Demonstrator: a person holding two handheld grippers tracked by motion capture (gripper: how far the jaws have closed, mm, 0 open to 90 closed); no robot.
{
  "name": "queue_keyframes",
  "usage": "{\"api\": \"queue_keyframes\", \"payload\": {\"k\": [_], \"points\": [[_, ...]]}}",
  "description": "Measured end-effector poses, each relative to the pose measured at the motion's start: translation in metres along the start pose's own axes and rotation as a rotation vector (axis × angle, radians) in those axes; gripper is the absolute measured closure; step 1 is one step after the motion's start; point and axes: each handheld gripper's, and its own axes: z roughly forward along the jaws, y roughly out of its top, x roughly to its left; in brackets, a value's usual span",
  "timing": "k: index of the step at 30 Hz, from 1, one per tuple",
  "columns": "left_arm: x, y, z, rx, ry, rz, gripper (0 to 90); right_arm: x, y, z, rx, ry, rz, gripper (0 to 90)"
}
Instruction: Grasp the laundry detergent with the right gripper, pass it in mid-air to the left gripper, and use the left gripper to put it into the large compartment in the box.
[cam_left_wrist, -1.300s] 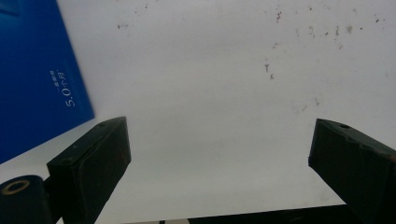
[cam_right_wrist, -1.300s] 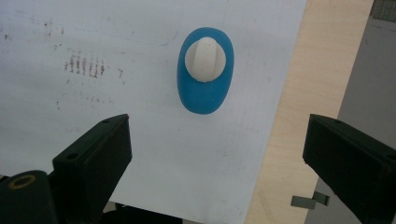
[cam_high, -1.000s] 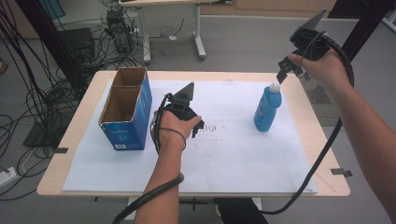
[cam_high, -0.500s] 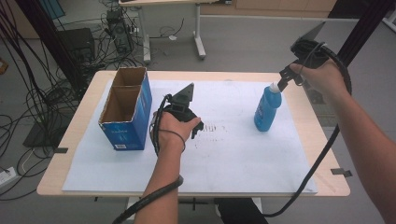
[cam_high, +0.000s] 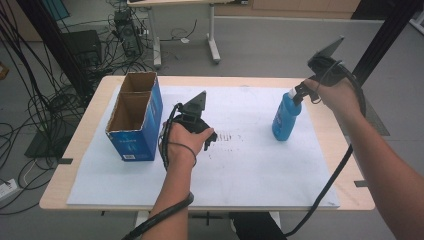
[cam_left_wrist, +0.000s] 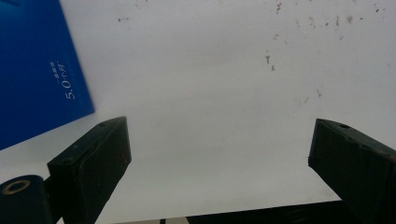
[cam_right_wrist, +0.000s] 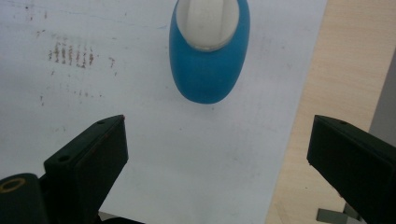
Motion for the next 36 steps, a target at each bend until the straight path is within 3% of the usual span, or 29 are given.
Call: {"api": "queue_keyframes", "payload": {"k": [13,17,26,27,30,31,33,36], "points": [[-0.001,-0.007,0.0,-0.021,-0.009,0.013,6.2,0.004,-0.014,0.028,-0.052,0.002,-0.032,4.6],[0.0,-0.009,0.001,-0.024,-0.009,0.01,6.3,0.004,-0.021,0.033,-0.121,0.02,-0.039,4.5],[0.003,-0.009,0.005,-0.019,-0.012,0.005,6.3,0.01,-0.033,0.054,-0.213,0.011,-0.045,4.2],[0.004,-0.009,0.005,-0.02,-0.012,0.004,6.3,0.01,-0.036,0.059,-0.256,0.01,-0.047,4.2],[0.005,-0.008,0.007,-0.02,-0.011,0.005,6.2,0.009,-0.04,0.064,-0.298,0.015,-0.05,4.0],[0.004,-0.008,0.009,-0.014,-0.004,0.012,6.2,0.009,-0.044,0.07,-0.339,0.016,-0.056,4.0],[0.004,-0.007,0.012,-0.011,-0.004,0.016,6.2,0.01,-0.048,0.076,-0.36,-0.007,-0.066,3.5],[0.005,-0.007,0.013,-0.009,-0.009,0.017,6.2,0.011,-0.052,0.083,-0.398,-0.005,-0.069,3.7]]}}
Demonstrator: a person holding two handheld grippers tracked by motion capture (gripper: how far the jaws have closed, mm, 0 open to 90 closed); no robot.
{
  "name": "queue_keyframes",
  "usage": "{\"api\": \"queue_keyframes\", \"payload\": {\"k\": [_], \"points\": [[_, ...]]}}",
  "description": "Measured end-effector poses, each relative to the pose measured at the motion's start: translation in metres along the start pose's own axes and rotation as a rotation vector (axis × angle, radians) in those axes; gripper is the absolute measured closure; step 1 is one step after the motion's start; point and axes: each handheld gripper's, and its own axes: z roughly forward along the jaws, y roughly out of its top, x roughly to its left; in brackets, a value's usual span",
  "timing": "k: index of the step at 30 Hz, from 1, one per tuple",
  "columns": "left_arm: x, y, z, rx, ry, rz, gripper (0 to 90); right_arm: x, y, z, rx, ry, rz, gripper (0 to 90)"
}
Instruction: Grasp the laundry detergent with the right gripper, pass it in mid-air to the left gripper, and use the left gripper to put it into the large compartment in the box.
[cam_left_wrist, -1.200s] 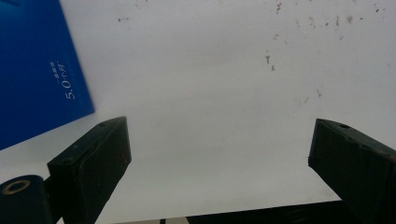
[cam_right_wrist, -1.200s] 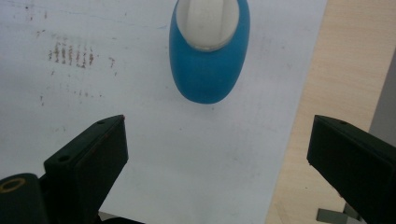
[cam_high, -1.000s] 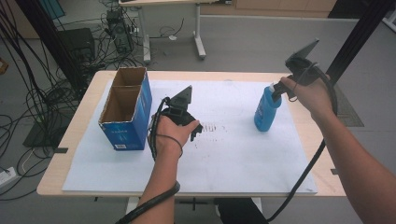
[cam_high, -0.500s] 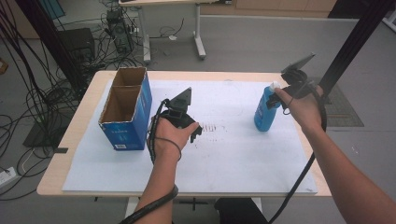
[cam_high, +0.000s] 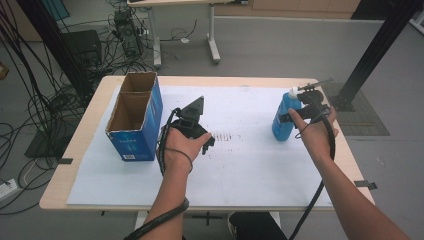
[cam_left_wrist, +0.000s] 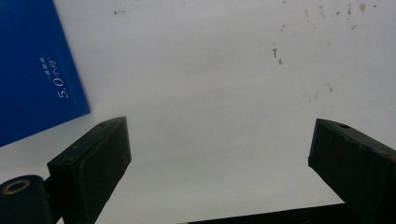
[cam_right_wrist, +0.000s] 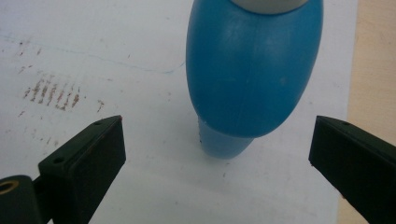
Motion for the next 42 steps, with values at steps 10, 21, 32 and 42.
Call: {"api": "queue_keyframes", "payload": {"k": [10,21,32,42], "points": [[0.002,0.001,0.004,0.001,0.001,0.003,6.2,0.006,-0.011,0.014,-0.12,-0.056,-0.019,2.8],[0.004,0.003,0.005,-0.005,0.0,-0.001,6.2,0.002,-0.022,0.035,-0.211,-0.043,0.015,2.8],[0.003,0.004,0.009,-0.002,0.003,0.002,6.2,0.003,-0.024,0.047,-0.259,-0.073,0.014,2.4],[0.004,0.006,0.009,-0.004,0.002,-0.003,6.1,0.003,-0.026,0.056,-0.295,-0.102,0.044,2.3]]}}
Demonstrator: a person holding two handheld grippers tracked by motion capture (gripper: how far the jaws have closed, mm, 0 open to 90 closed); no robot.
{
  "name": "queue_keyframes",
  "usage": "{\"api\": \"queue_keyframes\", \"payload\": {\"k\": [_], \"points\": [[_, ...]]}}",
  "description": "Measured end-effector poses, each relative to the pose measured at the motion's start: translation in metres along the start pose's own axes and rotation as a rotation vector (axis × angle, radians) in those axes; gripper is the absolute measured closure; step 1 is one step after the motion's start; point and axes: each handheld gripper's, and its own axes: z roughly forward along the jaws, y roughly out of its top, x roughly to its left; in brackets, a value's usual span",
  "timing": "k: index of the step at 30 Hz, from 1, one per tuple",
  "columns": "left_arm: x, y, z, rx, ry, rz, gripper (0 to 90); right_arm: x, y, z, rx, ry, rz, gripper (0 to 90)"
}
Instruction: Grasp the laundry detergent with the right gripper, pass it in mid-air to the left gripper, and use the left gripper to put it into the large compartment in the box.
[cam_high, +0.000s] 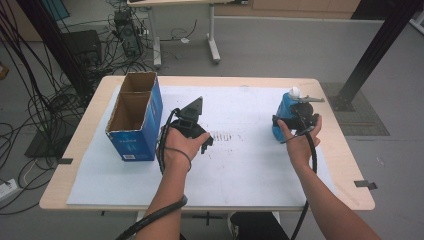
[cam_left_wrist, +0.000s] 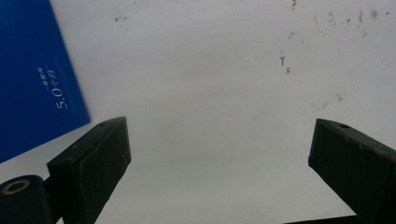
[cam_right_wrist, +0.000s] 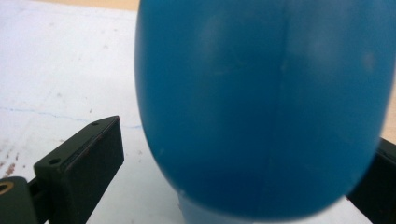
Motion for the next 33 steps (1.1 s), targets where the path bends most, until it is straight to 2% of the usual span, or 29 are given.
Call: {"api": "queue_keyframes", "payload": {"k": [6,7,16,33], "points": [[0.0016,-0.0005,-0.0008,0.001,0.003,-0.001,6.1,0.0024,-0.0004,0.0012,-0.007,-0.005,-0.012,2.5],[0.0025,-0.0005,-0.0016,-0.001,0.003,-0.001,6.1,0.0034,-0.0007,0.0016,-0.006,-0.023,-0.013,1.7],[0.0032,-0.0001,-0.0036,-0.007,0.003,0.0,6.1,0.0059,-0.0018,0.0022,-0.009,-0.046,-0.02,1.6],[0.0048,0.0,-0.0052,-0.013,0.001,-0.004,6.1,0.007,-0.003,0.0038,-0.012,-0.06,-0.022,2.0]]}}
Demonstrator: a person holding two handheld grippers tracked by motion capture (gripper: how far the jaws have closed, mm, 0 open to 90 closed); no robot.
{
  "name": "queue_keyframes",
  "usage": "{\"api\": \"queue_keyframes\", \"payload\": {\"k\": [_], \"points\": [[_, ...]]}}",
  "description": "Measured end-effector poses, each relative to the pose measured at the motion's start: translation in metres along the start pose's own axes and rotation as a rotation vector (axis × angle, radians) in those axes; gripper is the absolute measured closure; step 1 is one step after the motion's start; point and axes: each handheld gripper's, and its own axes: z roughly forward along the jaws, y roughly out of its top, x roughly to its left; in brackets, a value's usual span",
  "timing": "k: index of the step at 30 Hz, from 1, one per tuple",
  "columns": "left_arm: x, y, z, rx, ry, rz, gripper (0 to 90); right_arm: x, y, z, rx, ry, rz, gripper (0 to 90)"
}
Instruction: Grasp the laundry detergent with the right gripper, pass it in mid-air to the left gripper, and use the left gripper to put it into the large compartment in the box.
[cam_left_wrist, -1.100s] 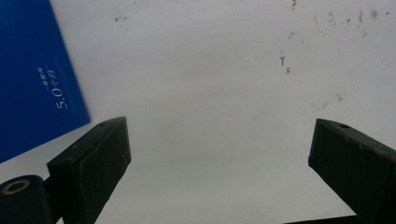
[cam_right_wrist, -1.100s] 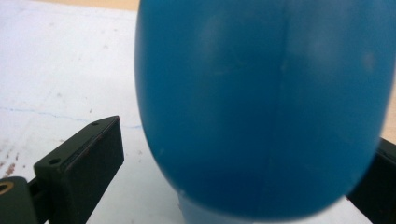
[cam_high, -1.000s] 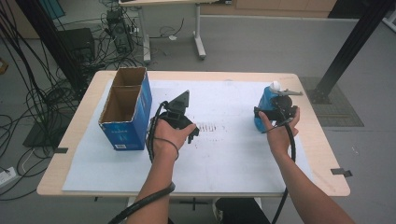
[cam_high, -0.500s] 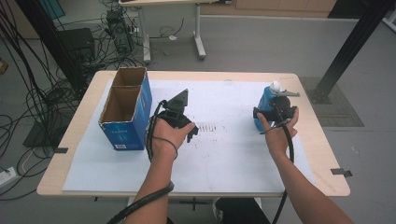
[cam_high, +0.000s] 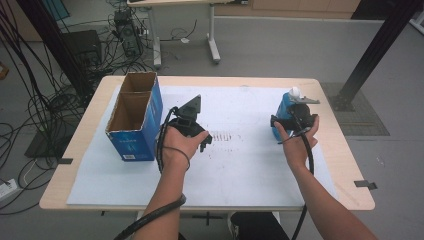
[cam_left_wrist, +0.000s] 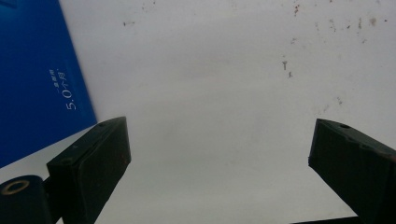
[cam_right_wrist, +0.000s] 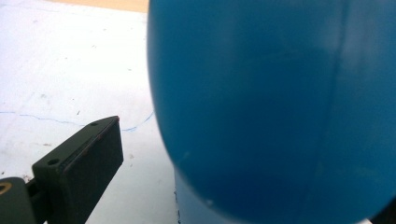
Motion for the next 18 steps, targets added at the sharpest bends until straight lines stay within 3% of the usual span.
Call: {"api": "queue_keyframes", "payload": {"k": [18], "points": [[-0.0024,0.0023,-0.0028,-0.004,0.001,0.003,6.1,-0.0041,0.0002,0.0016,-0.002,-0.005,0.024,1.7]]}}
